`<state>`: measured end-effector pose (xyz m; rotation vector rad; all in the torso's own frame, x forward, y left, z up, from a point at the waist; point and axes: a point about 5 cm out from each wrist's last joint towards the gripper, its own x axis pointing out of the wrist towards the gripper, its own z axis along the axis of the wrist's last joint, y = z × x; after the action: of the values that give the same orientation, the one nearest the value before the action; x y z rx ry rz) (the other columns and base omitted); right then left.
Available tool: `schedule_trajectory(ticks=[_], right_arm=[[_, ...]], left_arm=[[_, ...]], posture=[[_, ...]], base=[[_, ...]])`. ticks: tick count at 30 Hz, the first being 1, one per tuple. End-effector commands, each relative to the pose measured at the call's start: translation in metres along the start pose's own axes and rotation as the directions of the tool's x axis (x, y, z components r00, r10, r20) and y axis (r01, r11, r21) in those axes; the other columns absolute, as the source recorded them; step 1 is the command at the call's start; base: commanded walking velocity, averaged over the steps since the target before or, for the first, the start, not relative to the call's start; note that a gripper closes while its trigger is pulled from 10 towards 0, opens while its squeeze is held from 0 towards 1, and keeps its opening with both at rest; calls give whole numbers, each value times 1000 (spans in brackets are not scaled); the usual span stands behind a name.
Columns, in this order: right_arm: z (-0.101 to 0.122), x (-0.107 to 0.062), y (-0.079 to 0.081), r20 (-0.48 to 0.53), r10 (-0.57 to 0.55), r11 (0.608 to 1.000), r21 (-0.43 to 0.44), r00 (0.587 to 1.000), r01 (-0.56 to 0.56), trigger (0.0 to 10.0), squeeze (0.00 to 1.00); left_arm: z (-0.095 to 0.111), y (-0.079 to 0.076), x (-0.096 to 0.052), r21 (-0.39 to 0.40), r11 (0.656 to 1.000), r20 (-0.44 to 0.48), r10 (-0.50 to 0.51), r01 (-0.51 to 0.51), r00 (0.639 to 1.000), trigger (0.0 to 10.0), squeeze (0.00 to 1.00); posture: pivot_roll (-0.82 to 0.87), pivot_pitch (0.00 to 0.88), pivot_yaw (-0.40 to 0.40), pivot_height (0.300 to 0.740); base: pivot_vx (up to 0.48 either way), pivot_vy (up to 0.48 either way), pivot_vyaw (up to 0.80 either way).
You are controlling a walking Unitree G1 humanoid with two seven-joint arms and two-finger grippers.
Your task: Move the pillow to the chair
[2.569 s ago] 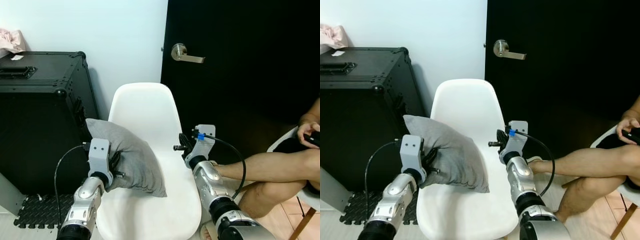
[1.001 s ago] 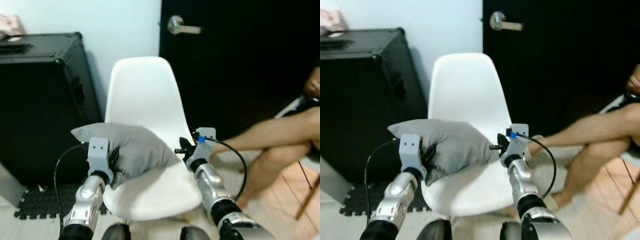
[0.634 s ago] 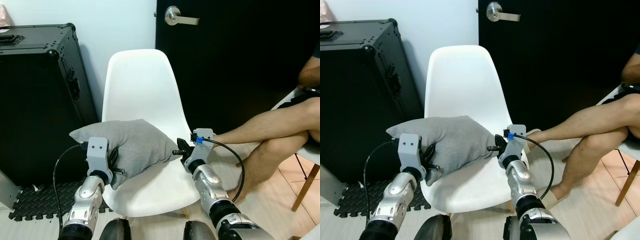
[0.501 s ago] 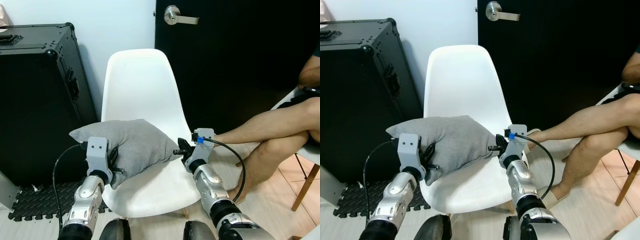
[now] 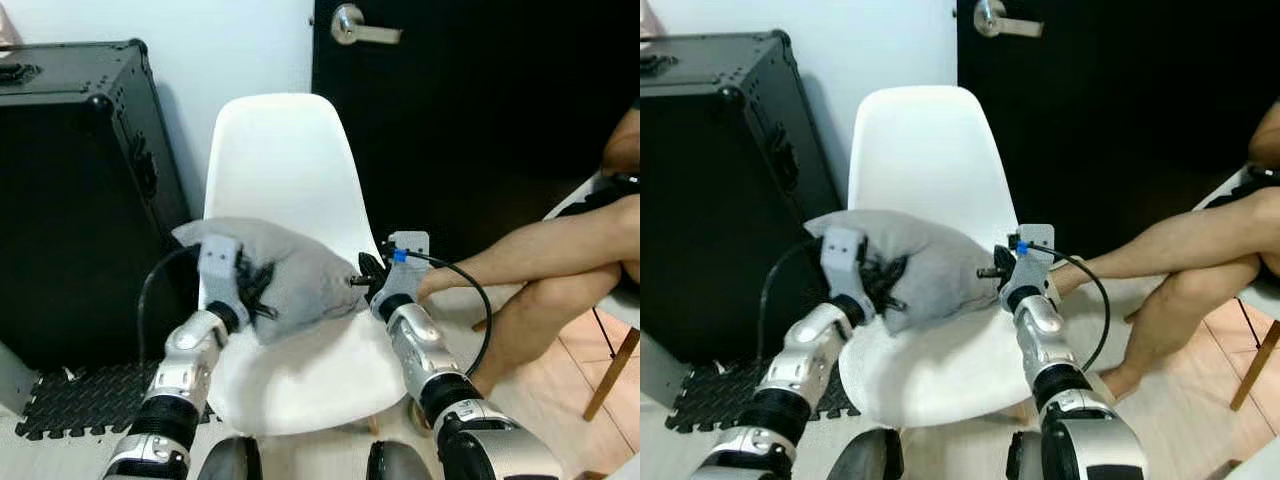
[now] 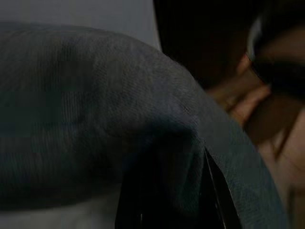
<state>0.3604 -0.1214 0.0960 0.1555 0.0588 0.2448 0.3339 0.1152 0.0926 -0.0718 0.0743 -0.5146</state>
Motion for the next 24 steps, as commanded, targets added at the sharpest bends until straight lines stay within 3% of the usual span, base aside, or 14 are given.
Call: schedule_trajectory(ticks=[1,3,8,9,11,13,17,19,21,24], right_arm=[[-13,-4,3,-62,23,1000,-6,998,-24,10000,0],[-23,-8,6,-119,56,997,-52,991,-62,10000,0],[-35,-14,3,-173,49,997,-54,984,-59,10000,0],[-39,-16,2,-186,48,997,-44,981,-57,10000,0],[-40,-17,3,-192,51,997,-44,980,-60,10000,0],[-43,-18,4,-202,59,996,-48,978,-70,10000,0],[-43,-18,5,-204,65,996,-49,977,-76,10000,0],[-41,-18,7,-180,90,994,-48,979,-100,10000,0],[-44,-19,11,-186,128,990,-28,974,-135,10000,0],[-48,-21,14,-218,155,985,-37,964,-167,10000,0]], left_arm=[[-22,-5,-5,47,999,-128,-19,26,992,10000,0],[-38,-1,-14,124,992,-216,15,12,976,10000,0],[-50,10,-33,78,996,-240,61,-43,969,10000,0],[-68,15,-52,39,999,-329,47,-36,943,10000,0],[-77,17,-61,53,998,-383,47,-29,923,10000,0],[-96,23,-80,95,995,-506,73,-29,859,10000,0],[-102,34,-91,144,986,-527,151,-88,836,10000,0],[-95,55,-94,196,940,-472,341,-281,813,10000,0],[-88,69,-96,217,890,-426,455,-401,782,10000,0],[-85,71,-95,223,887,-409,461,-404,787,10000,0]], posture=[[70,128,-37,616],[70,130,-37,616],[78,141,-48,616],[83,148,-58,616],[83,148,-58,616],[82,156,-70,616],[86,163,-79,616],[90,164,-85,616],[88,165,-88,616],[86,165,-88,616]], base=[[0,0,0],[0,0,0],[0,0,0],[0,0,0],[0,0,0],[0,0,0],[0,0,0],[0,0,0],[0,0,0],[0,0,0]])
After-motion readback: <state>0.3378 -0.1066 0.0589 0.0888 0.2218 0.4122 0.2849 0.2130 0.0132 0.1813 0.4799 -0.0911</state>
